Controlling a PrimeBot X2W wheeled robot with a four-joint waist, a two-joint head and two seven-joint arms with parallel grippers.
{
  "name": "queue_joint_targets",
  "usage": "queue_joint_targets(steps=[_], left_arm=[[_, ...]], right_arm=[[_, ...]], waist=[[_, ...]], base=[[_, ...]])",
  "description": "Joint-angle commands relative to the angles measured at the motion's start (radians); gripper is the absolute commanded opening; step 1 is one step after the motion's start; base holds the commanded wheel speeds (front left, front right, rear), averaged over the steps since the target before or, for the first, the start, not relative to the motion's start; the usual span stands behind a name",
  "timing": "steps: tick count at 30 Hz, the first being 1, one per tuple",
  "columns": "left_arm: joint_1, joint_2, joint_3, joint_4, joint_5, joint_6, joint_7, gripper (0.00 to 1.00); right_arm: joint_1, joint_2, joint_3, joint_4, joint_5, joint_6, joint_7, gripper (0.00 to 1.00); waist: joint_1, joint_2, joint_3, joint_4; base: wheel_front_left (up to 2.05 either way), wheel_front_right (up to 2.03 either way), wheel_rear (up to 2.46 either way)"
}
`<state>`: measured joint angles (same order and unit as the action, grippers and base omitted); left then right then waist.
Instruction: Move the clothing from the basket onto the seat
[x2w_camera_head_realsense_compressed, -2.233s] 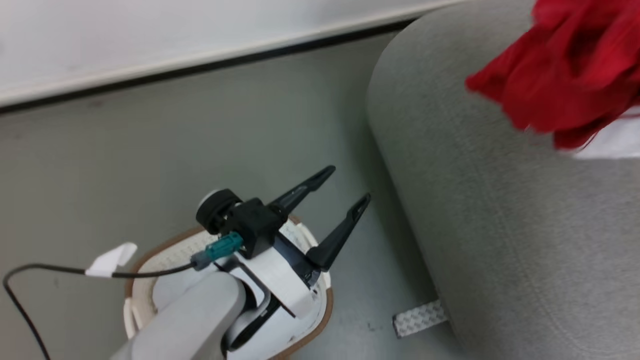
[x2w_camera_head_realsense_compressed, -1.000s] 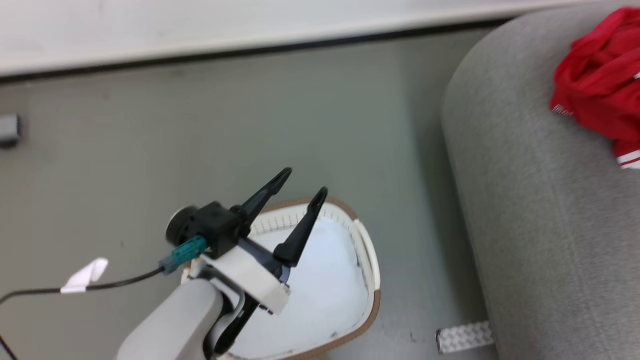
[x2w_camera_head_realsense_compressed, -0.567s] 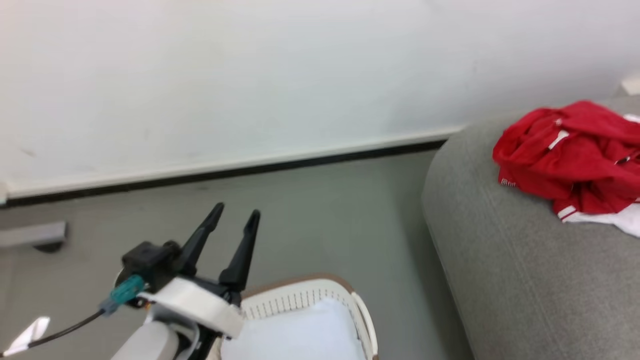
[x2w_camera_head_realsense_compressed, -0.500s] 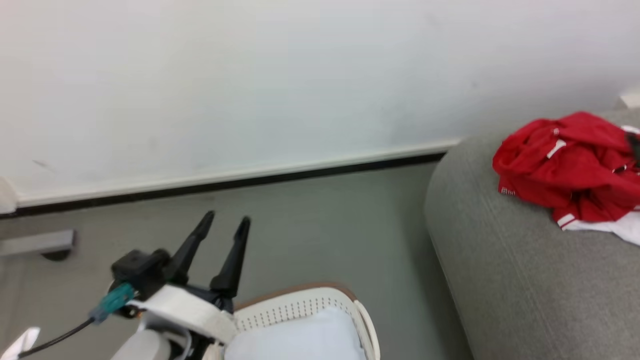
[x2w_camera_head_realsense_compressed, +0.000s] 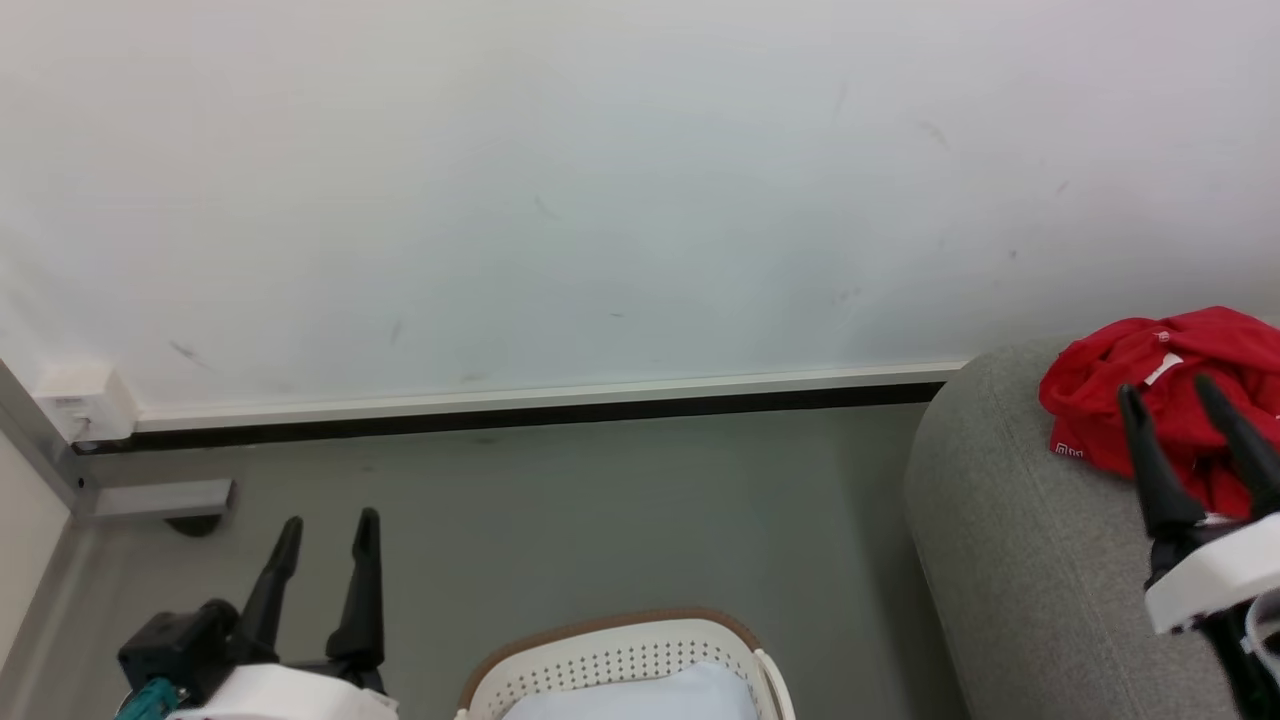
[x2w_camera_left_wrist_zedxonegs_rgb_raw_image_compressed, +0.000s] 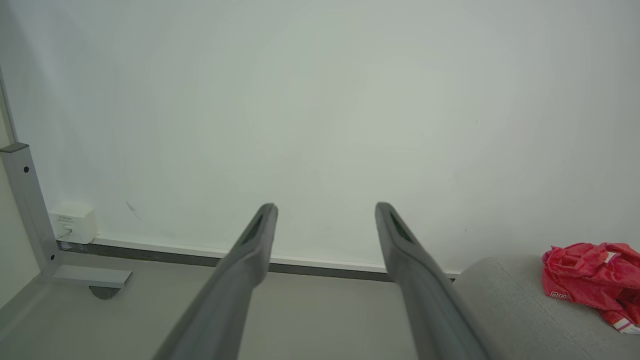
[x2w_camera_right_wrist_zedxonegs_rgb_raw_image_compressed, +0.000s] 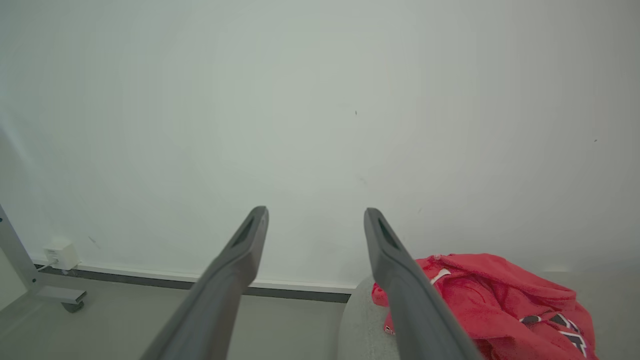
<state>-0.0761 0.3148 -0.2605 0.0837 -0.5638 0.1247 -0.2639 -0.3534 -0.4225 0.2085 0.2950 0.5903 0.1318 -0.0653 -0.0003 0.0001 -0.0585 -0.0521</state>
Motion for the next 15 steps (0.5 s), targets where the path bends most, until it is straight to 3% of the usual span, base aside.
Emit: queue_joint_targets(steps=[1,9,15], left_arm=[[0.024,-0.011,0.023,-0.011,0.026,0.002,-0.001,1.0],[0.09,-0.097,0.128,0.002,0.121,-0.059,-0.001,1.0],[0.109,-0.151,0.186,0.03,0.175,-0.112,-0.001,1.0]], right_arm=[[0.057,0.041,-0.019,-0.021,-0.019,-0.002,-0.024,1.0],[0.25,0.214,-0.065,-0.093,-0.12,-0.002,-0.146,1.0],[0.269,0.28,-0.04,-0.06,-0.19,-0.002,-0.163,1.0]], waist=[[0.0003,-0.0001,-0.001,0.005],[0.0003,-0.0001,0.011,0.012],[0.0003,-0.0001,0.025,-0.002]], base=[[0.0,0.0,0.0],[0.0,0.0,0.0],[0.0,0.0,0.0]])
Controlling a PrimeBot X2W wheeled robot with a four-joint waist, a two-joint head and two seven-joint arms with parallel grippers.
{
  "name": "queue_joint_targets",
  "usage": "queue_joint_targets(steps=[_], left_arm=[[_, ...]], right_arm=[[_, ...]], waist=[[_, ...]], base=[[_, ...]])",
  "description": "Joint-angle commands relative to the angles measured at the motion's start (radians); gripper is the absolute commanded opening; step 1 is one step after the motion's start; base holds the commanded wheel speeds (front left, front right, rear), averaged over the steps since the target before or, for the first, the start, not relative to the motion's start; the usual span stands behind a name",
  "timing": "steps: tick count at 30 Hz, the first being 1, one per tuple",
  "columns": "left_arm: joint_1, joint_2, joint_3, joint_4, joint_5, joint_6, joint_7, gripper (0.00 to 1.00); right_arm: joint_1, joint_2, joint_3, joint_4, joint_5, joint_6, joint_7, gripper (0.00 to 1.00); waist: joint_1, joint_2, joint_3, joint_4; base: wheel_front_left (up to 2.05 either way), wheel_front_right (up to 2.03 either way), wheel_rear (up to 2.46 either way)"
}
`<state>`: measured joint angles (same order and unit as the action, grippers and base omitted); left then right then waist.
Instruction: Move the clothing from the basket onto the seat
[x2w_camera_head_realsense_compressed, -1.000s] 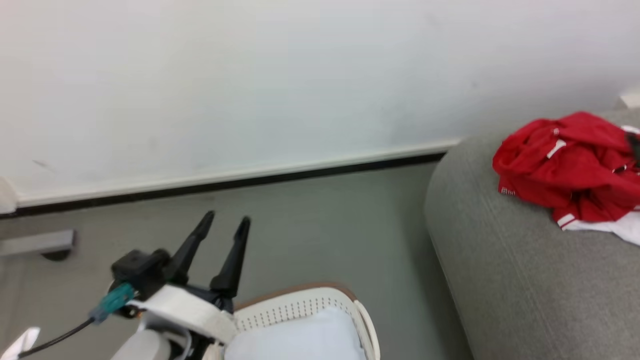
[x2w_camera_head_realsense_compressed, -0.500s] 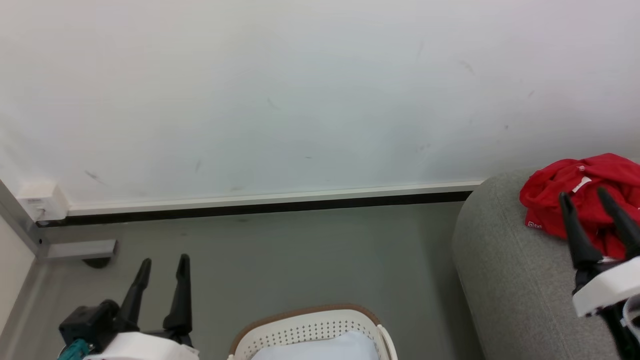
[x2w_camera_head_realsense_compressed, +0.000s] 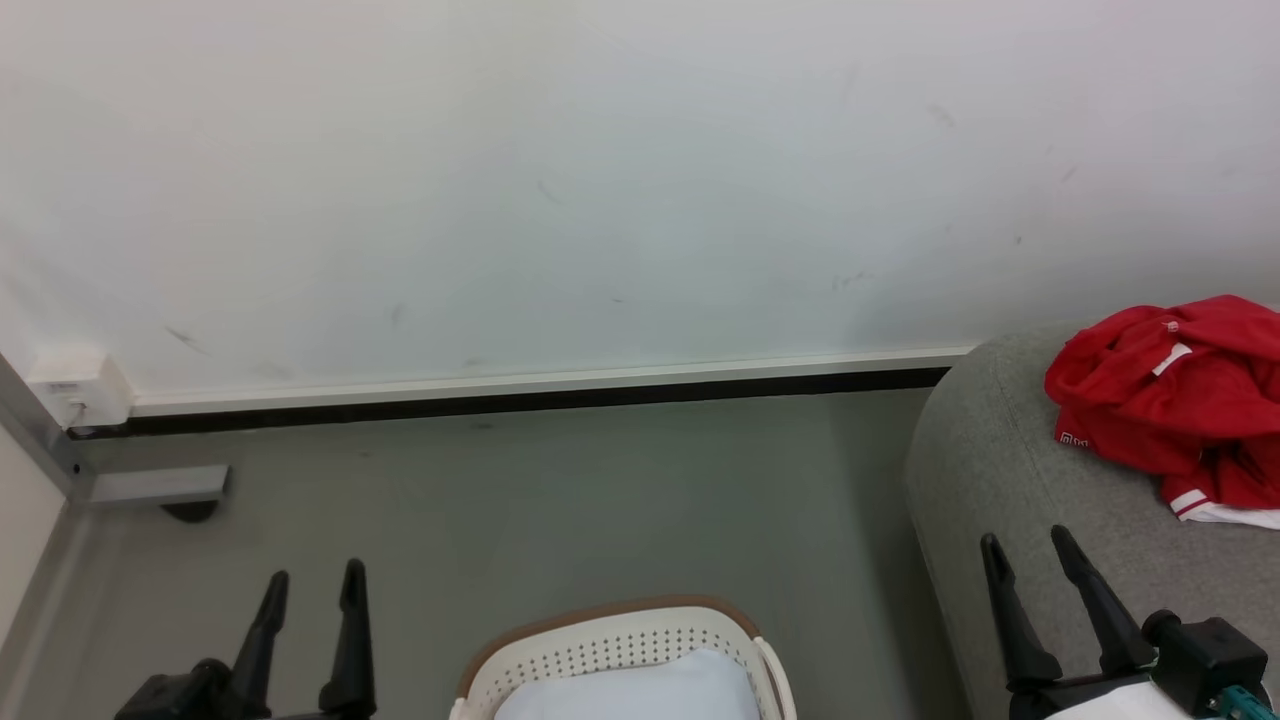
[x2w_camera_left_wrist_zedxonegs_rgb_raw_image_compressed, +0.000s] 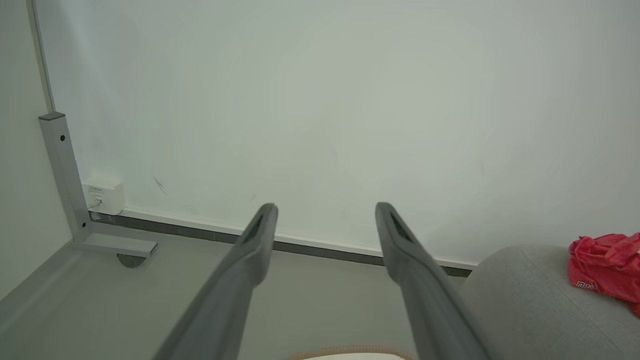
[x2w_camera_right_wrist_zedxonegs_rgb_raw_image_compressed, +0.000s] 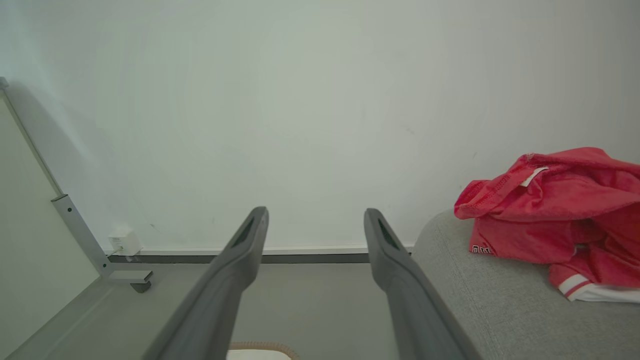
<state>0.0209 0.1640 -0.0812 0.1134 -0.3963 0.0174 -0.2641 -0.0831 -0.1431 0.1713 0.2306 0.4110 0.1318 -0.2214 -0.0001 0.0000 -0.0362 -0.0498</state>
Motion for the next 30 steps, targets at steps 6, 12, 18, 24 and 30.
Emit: queue_joint_targets(steps=[6,12,18,24,30], left_arm=[[0.022,-0.035,0.042,0.013,0.056,-0.041,0.0,1.0],[0.011,-0.065,0.07,0.027,0.09,-0.076,0.0,1.0],[0.01,-0.082,0.095,0.034,0.115,-0.098,-0.001,1.0],[0.006,-0.095,0.112,0.039,0.127,-0.113,-0.001,1.0],[0.0,-0.101,0.125,0.046,0.142,-0.124,-0.001,1.0]], right_arm=[[-0.03,0.027,0.01,0.035,-0.03,-0.002,-0.008,1.0],[-0.045,0.033,0.021,0.049,-0.035,-0.002,-0.011,1.0],[-0.048,0.027,0.027,0.052,-0.033,-0.002,-0.008,1.0],[-0.047,0.026,0.029,0.049,-0.03,-0.002,-0.005,1.0],[-0.049,0.025,0.032,0.047,-0.031,-0.002,-0.003,1.0]], waist=[[0.0001,0.0,0.006,-0.009],[0.0001,0.0,0.004,-0.007],[0.0001,0.0,0.0,-0.008],[0.0001,0.0,0.001,-0.008],[0.0001,0.0,0.003,-0.007]], base=[[0.0,0.0,0.0],[0.0,0.0,0.0],[0.0,0.0,0.0],[0.0,0.0,0.0],[0.0,0.0,0.0]])
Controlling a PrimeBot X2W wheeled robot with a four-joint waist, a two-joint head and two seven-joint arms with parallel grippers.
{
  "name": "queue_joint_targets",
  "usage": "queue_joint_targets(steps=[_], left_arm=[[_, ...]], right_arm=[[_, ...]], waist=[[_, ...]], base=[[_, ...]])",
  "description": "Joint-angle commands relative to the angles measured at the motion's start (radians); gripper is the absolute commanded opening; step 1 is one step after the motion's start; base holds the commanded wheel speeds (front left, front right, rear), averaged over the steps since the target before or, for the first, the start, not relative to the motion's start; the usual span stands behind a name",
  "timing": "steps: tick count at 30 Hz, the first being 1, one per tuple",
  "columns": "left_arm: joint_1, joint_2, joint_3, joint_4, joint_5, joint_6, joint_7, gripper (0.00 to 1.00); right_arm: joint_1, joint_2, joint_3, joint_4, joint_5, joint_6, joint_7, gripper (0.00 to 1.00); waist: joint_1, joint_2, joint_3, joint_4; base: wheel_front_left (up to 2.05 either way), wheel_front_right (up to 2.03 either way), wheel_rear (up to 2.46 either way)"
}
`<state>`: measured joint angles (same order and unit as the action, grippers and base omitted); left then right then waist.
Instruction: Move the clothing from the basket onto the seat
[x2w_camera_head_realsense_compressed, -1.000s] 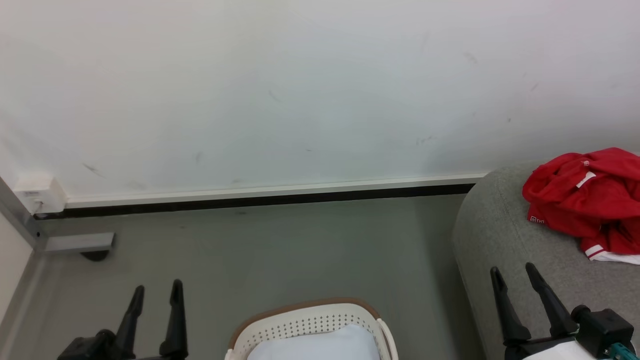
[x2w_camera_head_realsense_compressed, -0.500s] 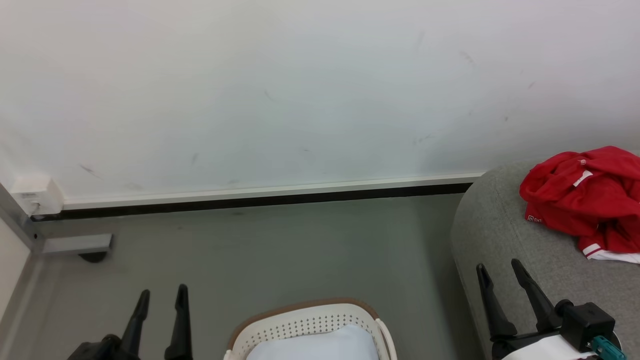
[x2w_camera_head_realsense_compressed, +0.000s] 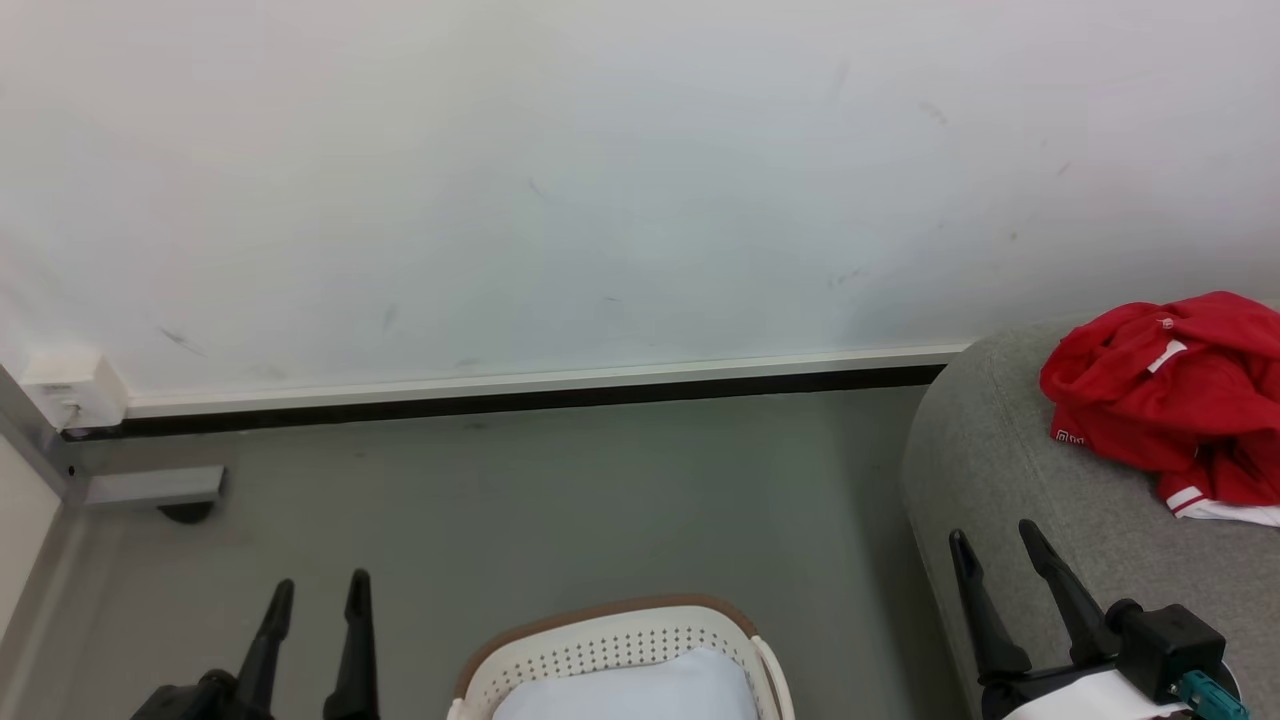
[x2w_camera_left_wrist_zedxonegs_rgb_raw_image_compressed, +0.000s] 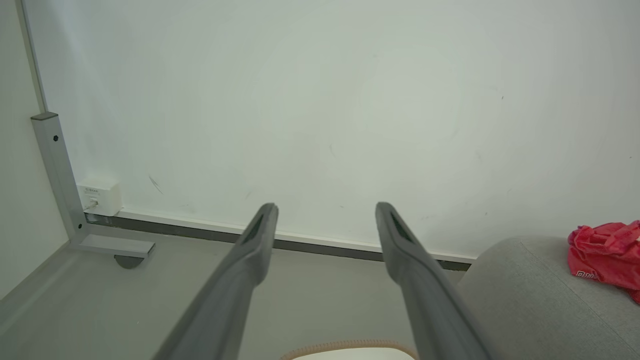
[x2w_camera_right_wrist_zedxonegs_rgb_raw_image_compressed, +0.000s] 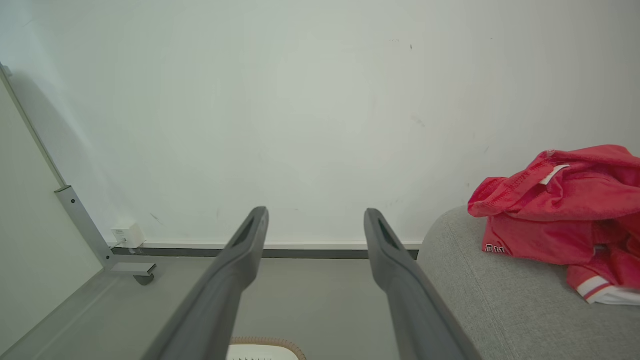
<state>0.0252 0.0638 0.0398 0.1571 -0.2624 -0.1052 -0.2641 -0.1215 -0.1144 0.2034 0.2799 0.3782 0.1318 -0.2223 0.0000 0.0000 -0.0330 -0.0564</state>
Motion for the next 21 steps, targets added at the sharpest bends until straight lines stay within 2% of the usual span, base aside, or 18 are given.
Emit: queue_joint_targets(steps=[1,7,8,11,21], left_arm=[[-0.004,-0.002,0.006,0.003,0.01,-0.003,-0.001,1.0],[-0.005,-0.005,0.007,0.011,0.01,-0.011,-0.001,1.0],[0.0,-0.007,0.006,0.01,0.005,-0.01,0.0,0.0],[0.007,-0.015,0.007,0.036,-0.003,-0.01,0.005,0.0],[-0.018,-0.014,0.02,0.046,-0.204,-0.013,0.064,0.0]], right_arm=[[-0.01,-0.004,0.0,-0.003,0.001,-0.002,-0.001,1.0],[-0.004,-0.003,-0.002,-0.007,-0.006,-0.002,0.0,1.0],[0.001,0.0,0.0,-0.002,-0.002,0.0,0.001,0.0],[0.022,0.003,0.002,0.017,0.006,0.0,0.004,0.0],[0.019,0.01,-0.044,0.008,0.193,0.0,0.052,0.0]], waist=[[0.0,0.0,0.0,0.0],[0.0,0.0,0.001,0.003],[0.0002,0.0,0.001,0.003],[0.0002,0.0,0.001,0.003],[0.0002,0.0,0.004,0.008]], base=[[0.0,0.0,0.0],[0.0,0.0,0.0],[0.0,0.0,0.0],[0.0,0.0,0.0],[0.0,0.0,0.0]])
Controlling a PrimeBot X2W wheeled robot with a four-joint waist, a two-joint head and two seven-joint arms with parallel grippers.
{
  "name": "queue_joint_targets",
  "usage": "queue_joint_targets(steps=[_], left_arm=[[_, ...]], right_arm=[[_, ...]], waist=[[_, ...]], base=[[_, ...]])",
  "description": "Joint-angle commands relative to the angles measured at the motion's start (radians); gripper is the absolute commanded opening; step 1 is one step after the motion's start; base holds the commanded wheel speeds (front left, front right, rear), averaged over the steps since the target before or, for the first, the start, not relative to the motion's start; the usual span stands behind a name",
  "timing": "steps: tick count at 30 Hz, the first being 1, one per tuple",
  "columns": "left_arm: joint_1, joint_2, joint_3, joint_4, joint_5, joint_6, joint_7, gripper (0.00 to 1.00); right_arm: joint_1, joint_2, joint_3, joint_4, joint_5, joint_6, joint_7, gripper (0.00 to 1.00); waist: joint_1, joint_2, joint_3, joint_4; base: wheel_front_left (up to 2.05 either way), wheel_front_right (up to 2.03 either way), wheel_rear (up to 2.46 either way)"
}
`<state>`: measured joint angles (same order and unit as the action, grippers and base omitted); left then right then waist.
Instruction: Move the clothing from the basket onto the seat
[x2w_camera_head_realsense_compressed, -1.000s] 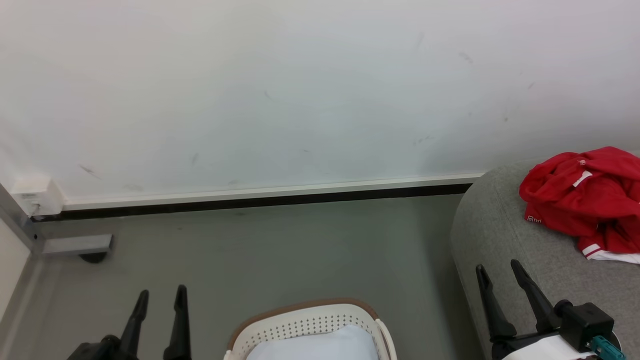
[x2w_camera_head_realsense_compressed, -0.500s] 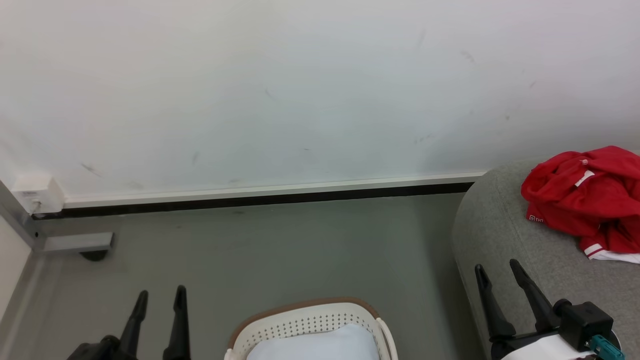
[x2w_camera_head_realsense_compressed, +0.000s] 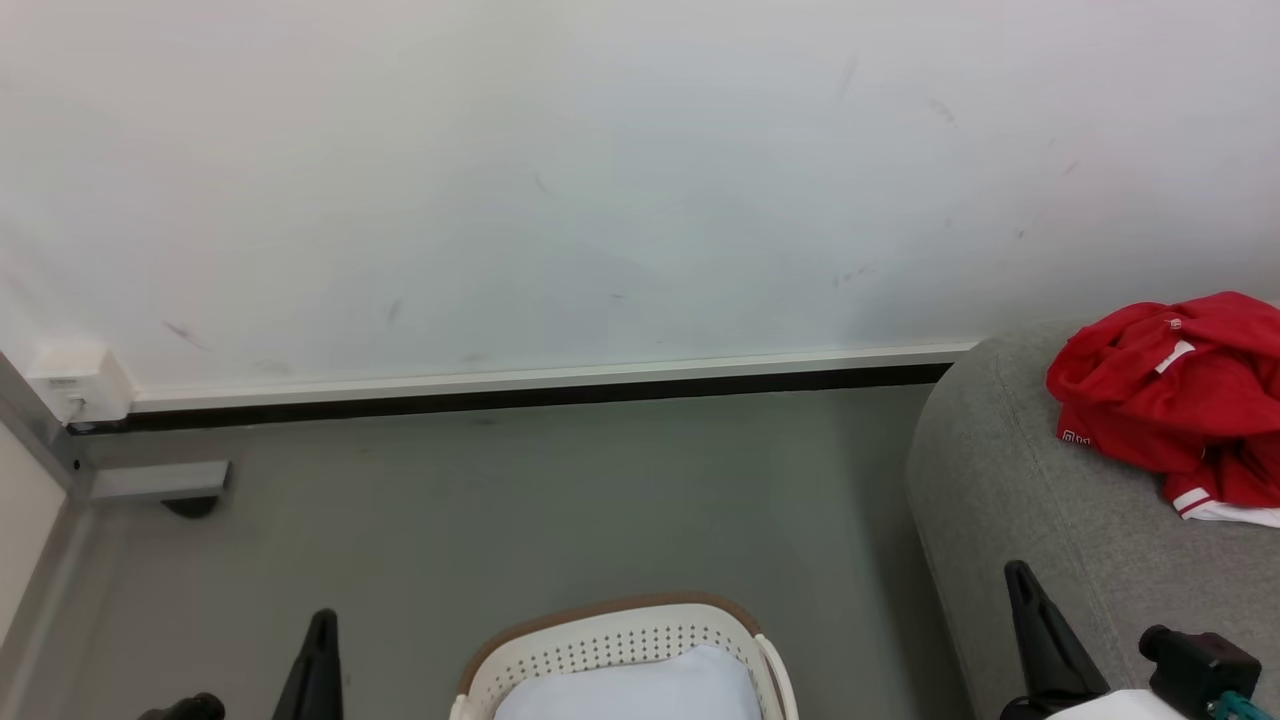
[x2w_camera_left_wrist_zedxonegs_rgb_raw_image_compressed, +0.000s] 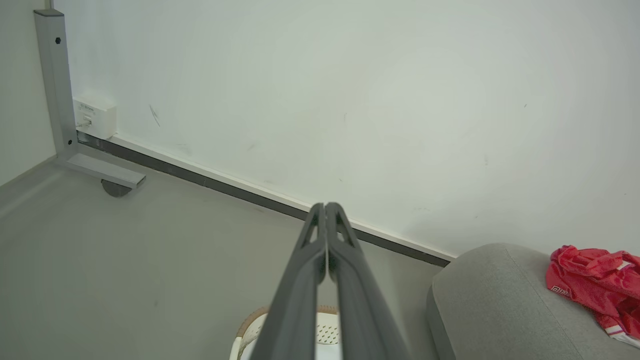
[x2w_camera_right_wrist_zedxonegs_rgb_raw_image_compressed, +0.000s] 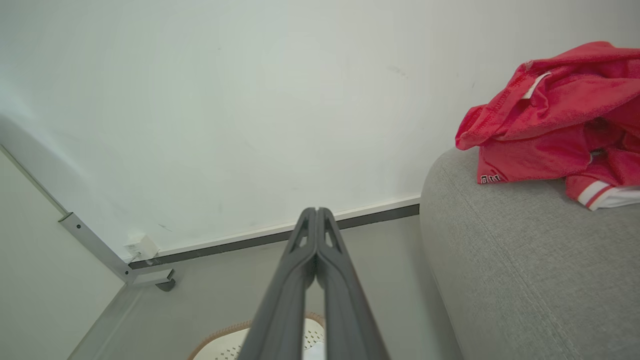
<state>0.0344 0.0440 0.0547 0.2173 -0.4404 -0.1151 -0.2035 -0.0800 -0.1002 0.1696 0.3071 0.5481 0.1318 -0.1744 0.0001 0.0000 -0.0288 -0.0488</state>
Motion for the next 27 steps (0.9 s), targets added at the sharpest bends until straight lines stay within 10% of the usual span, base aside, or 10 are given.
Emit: queue_joint_targets(steps=[1,27], left_arm=[[-0.028,0.005,0.006,-0.014,-0.043,-0.003,0.008,0.0],[-0.067,0.007,0.022,-0.003,-0.411,-0.008,0.107,0.0]], right_arm=[[-0.022,-0.003,-0.014,-0.02,0.038,0.0,0.008,0.0],[-0.028,0.012,-0.1,-0.036,0.376,-0.001,0.096,0.0]], waist=[[0.0,0.0,0.0,0.001],[0.0,0.0,0.007,0.011]], base=[[0.0,0.0,0.0],[0.0,0.0,0.0]])
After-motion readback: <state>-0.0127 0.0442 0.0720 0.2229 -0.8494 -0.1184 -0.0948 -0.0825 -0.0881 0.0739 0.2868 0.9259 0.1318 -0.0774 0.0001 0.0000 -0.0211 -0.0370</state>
